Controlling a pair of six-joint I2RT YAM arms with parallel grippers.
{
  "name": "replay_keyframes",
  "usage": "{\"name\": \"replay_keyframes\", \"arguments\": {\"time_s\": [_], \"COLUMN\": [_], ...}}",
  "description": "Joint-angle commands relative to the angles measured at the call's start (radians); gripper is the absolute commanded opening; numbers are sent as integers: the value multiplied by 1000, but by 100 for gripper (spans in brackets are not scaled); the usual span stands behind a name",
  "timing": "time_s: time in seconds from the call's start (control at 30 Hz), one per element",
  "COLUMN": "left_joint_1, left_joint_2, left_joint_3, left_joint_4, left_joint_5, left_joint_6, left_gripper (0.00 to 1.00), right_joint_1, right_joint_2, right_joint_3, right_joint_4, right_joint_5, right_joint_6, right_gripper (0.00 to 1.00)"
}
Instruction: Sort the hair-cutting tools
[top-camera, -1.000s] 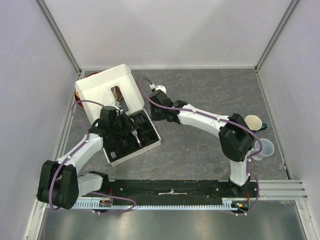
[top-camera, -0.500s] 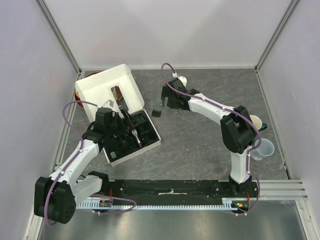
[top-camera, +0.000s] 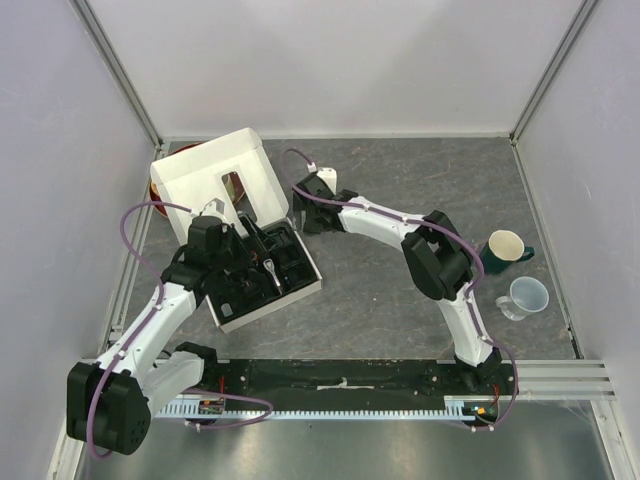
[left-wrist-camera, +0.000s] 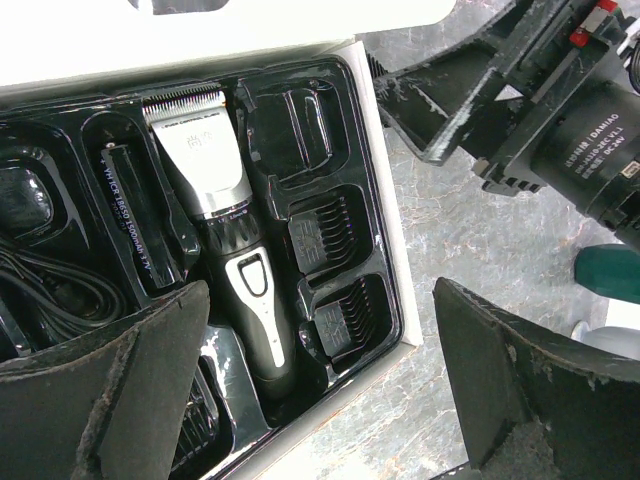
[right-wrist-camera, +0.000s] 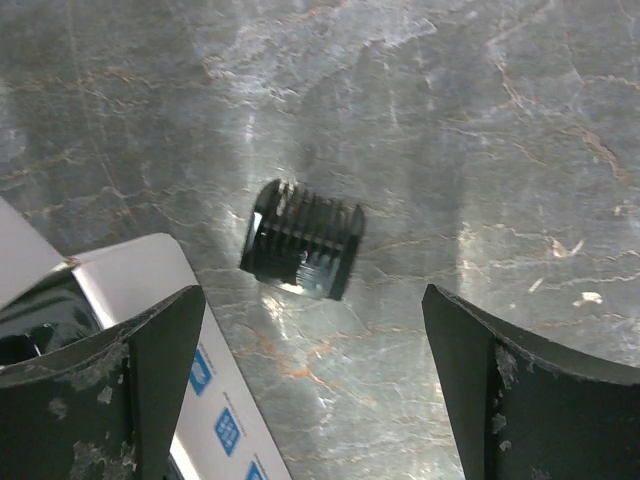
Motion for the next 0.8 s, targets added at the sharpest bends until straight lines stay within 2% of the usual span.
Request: {"name": "replay_keyframes", "arguments": {"time_s": [0.0,0.3,0.53,0.6,0.77], "left_joint_1": [-1,1,1,1,1], "left_joint_2": [-3,1,13,15,21], "left_joint_3": [8,10,13,13,13], "left_joint_4": [13,10,5,5,11], "left_joint_5": [-13,-19,-19,-19,-8], "left_joint_6": [32,35,36,36,36], "left_gripper": [100,99,98,98,97], "right_joint_1": [29,39,39,37,20], "right_joint_2": [46,137,157,148,129], "right_joint_3": [85,152,142,123,63], "right_joint_4": [-29,-57,-61,-67,-58], "right_joint_5": [155,251,211,202,125], "right_joint_6": [32,46,56,64,119], "right_gripper": [98,97,92,90,72]}}
